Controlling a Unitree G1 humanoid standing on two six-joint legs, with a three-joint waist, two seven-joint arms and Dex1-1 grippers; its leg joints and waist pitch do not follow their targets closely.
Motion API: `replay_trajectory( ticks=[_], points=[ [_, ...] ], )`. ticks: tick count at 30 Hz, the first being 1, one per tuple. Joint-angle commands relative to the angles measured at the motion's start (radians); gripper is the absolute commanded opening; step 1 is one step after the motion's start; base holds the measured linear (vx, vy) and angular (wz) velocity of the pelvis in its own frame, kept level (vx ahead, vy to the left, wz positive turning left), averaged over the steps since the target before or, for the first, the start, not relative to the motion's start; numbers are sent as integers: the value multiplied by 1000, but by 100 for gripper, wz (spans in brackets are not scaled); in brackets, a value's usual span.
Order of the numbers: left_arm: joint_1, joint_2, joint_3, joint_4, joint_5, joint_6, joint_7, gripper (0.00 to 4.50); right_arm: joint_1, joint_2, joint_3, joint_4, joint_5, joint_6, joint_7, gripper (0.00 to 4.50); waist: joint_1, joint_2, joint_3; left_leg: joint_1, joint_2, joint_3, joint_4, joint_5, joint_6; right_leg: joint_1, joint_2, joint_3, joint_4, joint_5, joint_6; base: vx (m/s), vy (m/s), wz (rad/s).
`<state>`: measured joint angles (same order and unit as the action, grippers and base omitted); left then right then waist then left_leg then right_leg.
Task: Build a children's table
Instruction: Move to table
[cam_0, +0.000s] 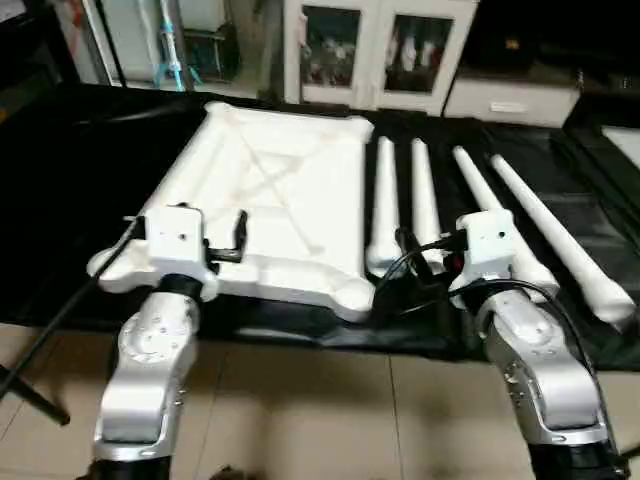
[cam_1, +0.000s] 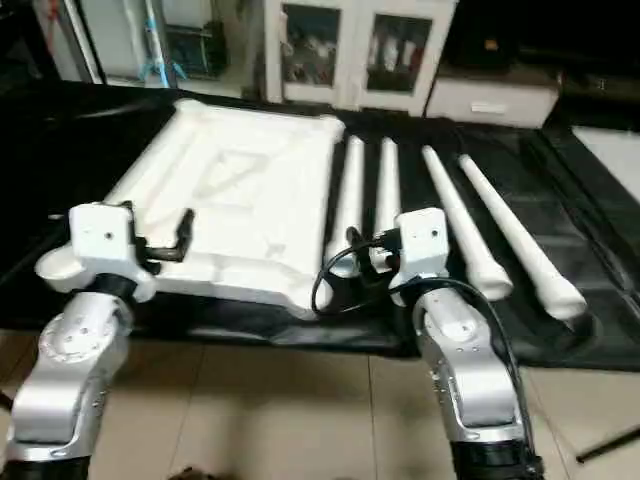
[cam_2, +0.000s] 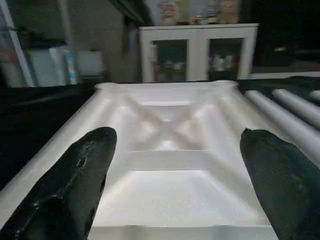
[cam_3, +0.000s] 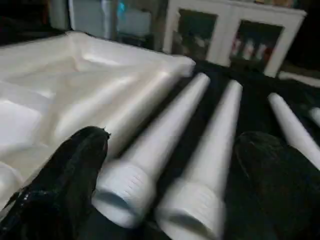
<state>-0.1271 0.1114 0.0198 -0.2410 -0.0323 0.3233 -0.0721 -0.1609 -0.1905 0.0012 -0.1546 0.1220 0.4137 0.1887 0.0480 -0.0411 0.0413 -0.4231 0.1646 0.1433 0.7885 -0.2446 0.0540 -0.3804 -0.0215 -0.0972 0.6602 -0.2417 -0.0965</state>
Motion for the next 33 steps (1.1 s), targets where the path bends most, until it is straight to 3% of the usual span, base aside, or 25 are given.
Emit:
replay_trajectory(
  ticks=[1, 2, 3, 4, 5, 6, 7, 9, 10, 12, 14, 16, 17, 18, 19, 21, 23, 25, 26, 27, 28, 29, 30, 32, 33],
  points=[
    [-5, 12, 6, -1, 9, -10, 6, 445, -11, 3, -4, -20, -3, 4, -1, 450, 15, -23, -51, -23, -71, 14, -1, -199, 41, 73, -142, 103, -178, -296, -182, -20, -195, 2],
    [-7, 2, 14, -1, 0, 8, 12, 445, -10, 3, -5, -21, -3, 4, -2, 450, 15, -12, -55, -12, -72, 6, -34, -186, 44, 84, -141, 106, -183, -277, -123, -30, -168, 7],
    [-7, 2, 14, -1, 0, 8, 12, 445, -10, 3, -5, -21, -3, 4, -2, 450, 16, 11, -56, -2, -55, -15, -106, -114, 93, 98, -134, 95, -207, -268, 59, -22, -71, 3],
    [-10, -3, 28, 1, -13, 18, 13, 445, -7, 5, -6, -25, -5, 6, -5, 450, 21, 55, -69, 54, 51, -75, -184, -11, 136, 72, -99, 48, -203, -170, 221, -45, -134, 12],
    [-11, -3, 30, 1, -16, 22, 13, 445, -7, 5, -7, -26, -5, 6, -5, 450, 8, 65, -80, 94, 191, -158, -215, 57, 208, 28, -94, 27, -119, -113, 265, -44, -131, 7],
    [-13, -3, 37, 1, -24, 32, 9, 445, -6, 6, -7, -27, -5, 7, -6, 450, -11, 61, -79, 135, 260, -175, -226, 197, 331, -58, -127, 59, 13, -88, 219, -58, -157, 18],
    [-12, 1, 43, 1, -38, 31, -6, 445, -7, 7, -5, -29, -5, 9, -7, 450, -4, 43, -65, 113, 146, -101, -204, 274, 338, -86, -114, 87, 23, 25, 124, -34, -95, 9],
    [-6, -1, 50, -8, -61, 27, -23, 445, -9, 10, -3, -33, -3, 12, -6, 450, 6, 8, -47, 40, 10, -39, -173, 54, 183, 0, -160, 131, -91, -10, 54, -21, -37, 8],
    [-3, -1, 52, -12, -63, 27, -25, 445, -10, 11, -2, -34, -2, 13, -6, 450, 35, 9, -42, 52, 30, -40, -185, -90, 48, 15, -197, 139, -118, -237, 21, -85, -97, 7],
    [1, 1, 49, -19, -60, 27, -23, 445, -13, 13, 1, -34, 0, 13, -7, 450, 36, 13, -28, 94, 38, -31, -221, -291, -60, 6, -160, 121, -136, -556, 21, -81, -103, 7],
    [2, 2, 48, -22, -58, 25, -22, 445, -16, 15, 2, -33, -1, 13, -7, 450, 12, 23, -5, 155, 34, -31, -240, -557, -102, -10, -122, 67, -180, -787, 63, -50, -67, 6],
    [4, 2, 49, -25, -56, 26, -22, 445, -17, 17, 3, -31, -3, 13, -7, 450, -15, 44, 1, 192, 47, -44, -257, -710, -107, 11, -93, 2, -196, -708, 77, -26, -23, 2],
    [5, 2, 49, -27, -56, 29, -23, 445, -17, 17, 3, -31, -2, 13, -7, 450, -25, 55, 9, 188, 65, -49, -282, -781, -116, 21, -83, -20, -180, -633, 78, 0, 0, 0],
    [7, 2, 49, -29, -57, 30, -24, 445, -18, 17, 4, -30, -3, 13, -6, 450, -33, 70, 1, 144, 109, -70, -359, -875, -129, 88, -79, -15, -62, -391, 67, 0, 0, 0],
    [8, 2, 50, -31, -58, 31, -25, 445, -19, 17, 4, -30, -2, 14, -6, 450, -42, 60, -6, 147, 116, -88, -366, -869, -117, 93, -85, 2, -31, -273, 74, 0, 0, 0],
    [10, 4, 49, -34, -60, 33, -26, 445, -21, 17, 4, -27, -1, 15, -6, 450, -47, 36, 12, 167, 41, -29, -292, -758, -118, 52, -134, 35, -162, -560, 35, 0, 0, 0],
    [10, 4, 47, -37, -62, 35, -26, 445, -24, 17, 4, -25, 0, 15, -5, 450, -9, 0, -18, 84, 1, -11, -182, -294, -33, 147, -221, 121, -225, -891, 55, 124, -40, -7],
    [10, 4, 46, -38, -61, 35, -25, 445, -26, 17, 4, -24, 1, 16, -2, 450, 11, 6, -27, 45, 5, -31, -152, -103, 4, 167, -227, 137, -216, -815, -9, 134, -18, -5],
    [11, 4, 45, -38, -61, 35, -26, 445, -28, 16, 5, -23, 1, 15, 1, 450, 7, 36, -32, 60, 25, -30, -236, -21, 2, 147, -125, 56, -175, -540, -65, 137, 19, 2],
    [11, 4, 46, -38, -61, 35, -26, 445, -30, 15, 5, -21, 1, 15, 3, 450, 3, 55, -40, 99, 42, -41, -258, -30, 1, 126, -94, 34, -153, -420, -64, 137, 19, 2],
    [11, 3, 46, -38, -61, 34, -26, 445, -31, 15, 4, -20, 1, 15, 4, 450, -46, 74, -62, 220, 93, -126, -274, 23, 87, 29, -40, -2, -48, -196, -39, 207, 45, 3],
    [12, 3, 46, -38, -61, 35, -27, 445, -32, 15, 4, -19, 1, 15, 5, 450, -65, 72, -72, 279, 124, -172, -270, 76, 165, -34, -43, 2, 1, -164, 0, 233, 28, 3],
    [13, 4, 47, -39, -61, 35, -28, 445, -33, 14, 3, -19, 3, 15, 6, 450, -54, 53, -68, 272, 150, -186, -250, 245, 359, -96, -76, 32, 67, -106, 131, 233, 28, 3],
    [14, 4, 46, -39, -61, 35, -28, 445, -33, 14, 2, -19, 3, 15, 7, 450, -47, 43, -66, 256, 116, -161, -252, 315, 397, -116, -84, 42, 62, -37, 145, 178, -20, -6],
    [15, 3, 45, -41, -62, 36, -29, 445, -32, 12, 1, -18, 4, 14, 6, 450, -46, 12, -68, 234, 27, -101, -222, 265, 330, -88, -95, 67, -21, 83, 81, 169, -34, -9]
  ],
)
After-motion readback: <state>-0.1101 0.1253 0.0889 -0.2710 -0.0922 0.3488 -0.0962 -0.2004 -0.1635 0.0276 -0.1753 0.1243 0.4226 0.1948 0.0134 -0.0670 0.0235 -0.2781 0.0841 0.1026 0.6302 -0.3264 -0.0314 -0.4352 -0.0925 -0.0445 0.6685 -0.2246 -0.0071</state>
